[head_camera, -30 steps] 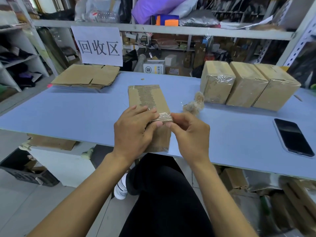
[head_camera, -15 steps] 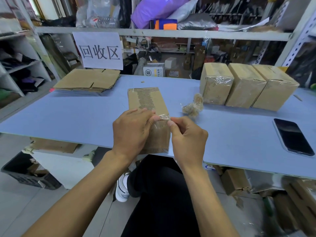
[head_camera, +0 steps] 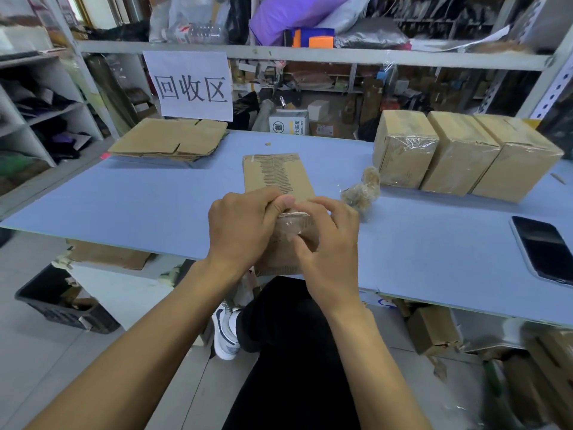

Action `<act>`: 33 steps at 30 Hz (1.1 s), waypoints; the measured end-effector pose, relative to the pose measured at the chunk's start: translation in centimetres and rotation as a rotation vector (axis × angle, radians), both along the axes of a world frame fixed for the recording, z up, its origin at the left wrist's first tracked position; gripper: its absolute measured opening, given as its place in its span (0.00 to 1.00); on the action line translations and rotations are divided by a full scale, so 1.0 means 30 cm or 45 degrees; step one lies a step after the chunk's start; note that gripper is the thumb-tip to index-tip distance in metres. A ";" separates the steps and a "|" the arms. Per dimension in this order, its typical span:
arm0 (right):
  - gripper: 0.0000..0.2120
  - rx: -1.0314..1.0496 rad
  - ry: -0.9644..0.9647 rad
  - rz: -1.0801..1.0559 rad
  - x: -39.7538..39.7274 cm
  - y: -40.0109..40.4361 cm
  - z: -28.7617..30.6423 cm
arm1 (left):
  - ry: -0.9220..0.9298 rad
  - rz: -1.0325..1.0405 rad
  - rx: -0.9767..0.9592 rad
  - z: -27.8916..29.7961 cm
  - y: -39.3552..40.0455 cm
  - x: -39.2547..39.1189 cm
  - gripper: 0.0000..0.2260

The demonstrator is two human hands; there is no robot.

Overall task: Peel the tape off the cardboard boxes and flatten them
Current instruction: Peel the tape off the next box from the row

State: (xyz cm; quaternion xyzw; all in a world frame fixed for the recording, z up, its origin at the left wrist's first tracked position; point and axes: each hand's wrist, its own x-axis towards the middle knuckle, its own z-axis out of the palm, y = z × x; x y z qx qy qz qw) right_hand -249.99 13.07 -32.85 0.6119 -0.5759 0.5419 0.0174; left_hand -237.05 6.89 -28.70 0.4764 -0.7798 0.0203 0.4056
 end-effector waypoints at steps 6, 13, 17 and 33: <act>0.06 -0.123 0.019 0.227 -0.059 -0.039 0.055 | 0.116 -0.321 0.195 0.013 0.038 0.043 0.20; 0.03 0.120 0.012 0.420 -0.095 -0.085 0.130 | 0.403 -0.483 0.326 -0.033 0.049 0.049 0.06; 0.01 0.287 -0.249 0.610 -0.123 -0.093 0.148 | 0.629 -0.479 0.419 -0.031 0.051 0.034 0.06; 0.06 0.262 -0.656 0.387 -0.039 -0.049 0.065 | 0.447 -0.207 0.169 -0.052 0.066 0.071 0.08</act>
